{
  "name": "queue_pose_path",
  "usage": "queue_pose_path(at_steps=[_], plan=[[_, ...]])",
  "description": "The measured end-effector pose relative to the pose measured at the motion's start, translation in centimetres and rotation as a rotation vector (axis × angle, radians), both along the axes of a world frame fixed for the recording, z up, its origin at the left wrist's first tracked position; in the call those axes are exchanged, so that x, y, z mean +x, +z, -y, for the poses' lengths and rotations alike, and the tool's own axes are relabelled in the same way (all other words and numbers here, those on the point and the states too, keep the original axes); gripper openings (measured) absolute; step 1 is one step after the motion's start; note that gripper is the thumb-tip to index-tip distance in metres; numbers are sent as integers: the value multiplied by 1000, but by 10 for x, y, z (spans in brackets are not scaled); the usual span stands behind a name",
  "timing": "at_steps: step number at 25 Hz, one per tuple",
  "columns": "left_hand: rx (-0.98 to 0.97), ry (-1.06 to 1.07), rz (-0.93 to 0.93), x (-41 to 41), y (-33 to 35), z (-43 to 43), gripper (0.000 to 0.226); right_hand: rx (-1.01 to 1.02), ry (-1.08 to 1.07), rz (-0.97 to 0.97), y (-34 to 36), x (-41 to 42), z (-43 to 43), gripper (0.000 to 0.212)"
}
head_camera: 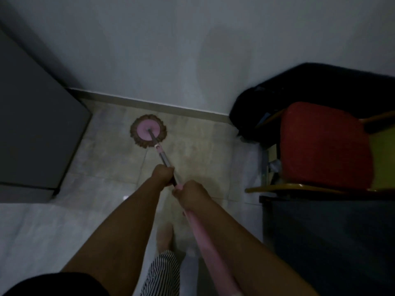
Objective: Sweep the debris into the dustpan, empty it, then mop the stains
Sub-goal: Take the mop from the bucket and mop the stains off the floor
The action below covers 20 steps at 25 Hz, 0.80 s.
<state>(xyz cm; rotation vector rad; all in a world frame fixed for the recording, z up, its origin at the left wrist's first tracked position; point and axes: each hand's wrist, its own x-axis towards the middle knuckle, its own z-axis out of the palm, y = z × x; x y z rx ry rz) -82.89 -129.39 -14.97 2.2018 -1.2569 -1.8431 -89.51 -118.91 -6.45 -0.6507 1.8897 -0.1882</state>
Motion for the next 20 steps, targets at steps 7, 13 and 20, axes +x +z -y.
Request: queue_pose_path(at_steps=[7,13,20], plan=[[119,-148,-70,-68,52,-263,37,47,154,-119,59,-59,-258,40],[411,-299,-88,-87,62,-448,34,158,181,-68,103,-83,-456,39],[254,-327,-29,-82,55,-447,38,227,192,-71,108,-74,-443,32]])
